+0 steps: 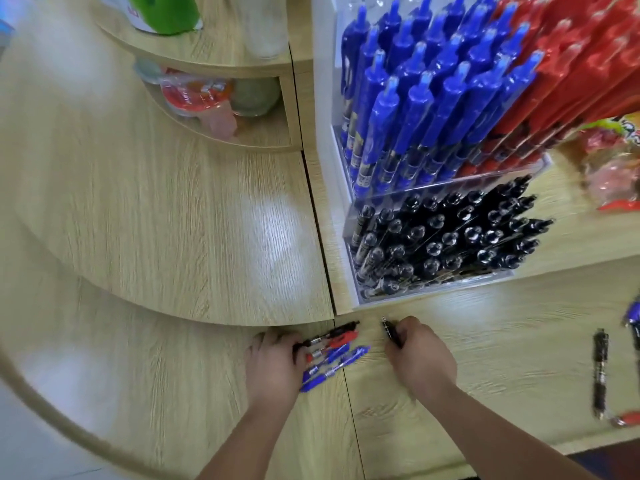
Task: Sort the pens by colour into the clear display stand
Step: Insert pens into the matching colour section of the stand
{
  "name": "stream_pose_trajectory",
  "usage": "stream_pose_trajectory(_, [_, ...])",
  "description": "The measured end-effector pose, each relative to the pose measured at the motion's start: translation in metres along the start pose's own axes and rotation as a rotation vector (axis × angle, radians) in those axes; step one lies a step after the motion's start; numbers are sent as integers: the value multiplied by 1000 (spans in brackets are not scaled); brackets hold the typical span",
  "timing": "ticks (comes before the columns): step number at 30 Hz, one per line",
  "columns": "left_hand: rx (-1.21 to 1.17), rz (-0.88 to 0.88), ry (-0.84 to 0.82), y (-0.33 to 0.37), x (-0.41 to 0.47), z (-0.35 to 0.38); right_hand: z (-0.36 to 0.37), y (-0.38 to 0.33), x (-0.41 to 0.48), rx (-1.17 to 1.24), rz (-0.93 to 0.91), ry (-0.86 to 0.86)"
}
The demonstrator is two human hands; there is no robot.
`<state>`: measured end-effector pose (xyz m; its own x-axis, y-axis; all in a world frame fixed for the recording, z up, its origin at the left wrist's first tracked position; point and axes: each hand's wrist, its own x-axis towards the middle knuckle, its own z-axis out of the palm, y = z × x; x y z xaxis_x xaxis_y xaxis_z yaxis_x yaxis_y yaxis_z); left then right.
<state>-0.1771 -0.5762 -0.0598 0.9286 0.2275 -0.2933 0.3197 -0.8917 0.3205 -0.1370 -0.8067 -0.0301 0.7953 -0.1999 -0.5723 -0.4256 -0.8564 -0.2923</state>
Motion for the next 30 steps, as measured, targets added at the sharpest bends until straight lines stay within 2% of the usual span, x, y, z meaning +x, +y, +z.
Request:
stream_pose_trajectory(3, [46,78,-54,9,-5,-14,-16,0,-6,43,-41,-28])
stream_pose_trajectory(5, [27,60,-85,8,-10,-28,-34,5,-14,88,-75,-27])
stream_pose_trajectory(9, [-77,103,10,-10,-30,-57,-89,19,-37,196,-233,-1])
stream_pose_trajectory(12, [-56,15,-124,-8,-41,-83,-141,33,-56,208,-355,55])
stream_pose_trajectory(13, [-192,-12,-226,-8,-44,-91,-159,35,-63,223,-376,76])
stream_pose_trajectory(15, [-303,50,-222,2,-59,-91,-193,39,-76,257,-415,127])
stream_pose_trajectory(17, [-287,110,-371,44,-64,-123,-221,41,-83,312,-457,197])
stream_pose_trajectory(18, [-281,126,-393,69,-64,-139,-231,42,-85,327,-472,225])
stream_pose_trajectory(21, [-402,151,-153,134,-92,-165,-252,43,-83,365,-490,258])
stream_pose_trajectory(24, [-528,157,-11,189,-85,-184,-268,36,-76,366,-537,283])
stream_pose_trajectory(30, [-707,221,64,259,-63,-217,-281,14,-58,301,-631,255])
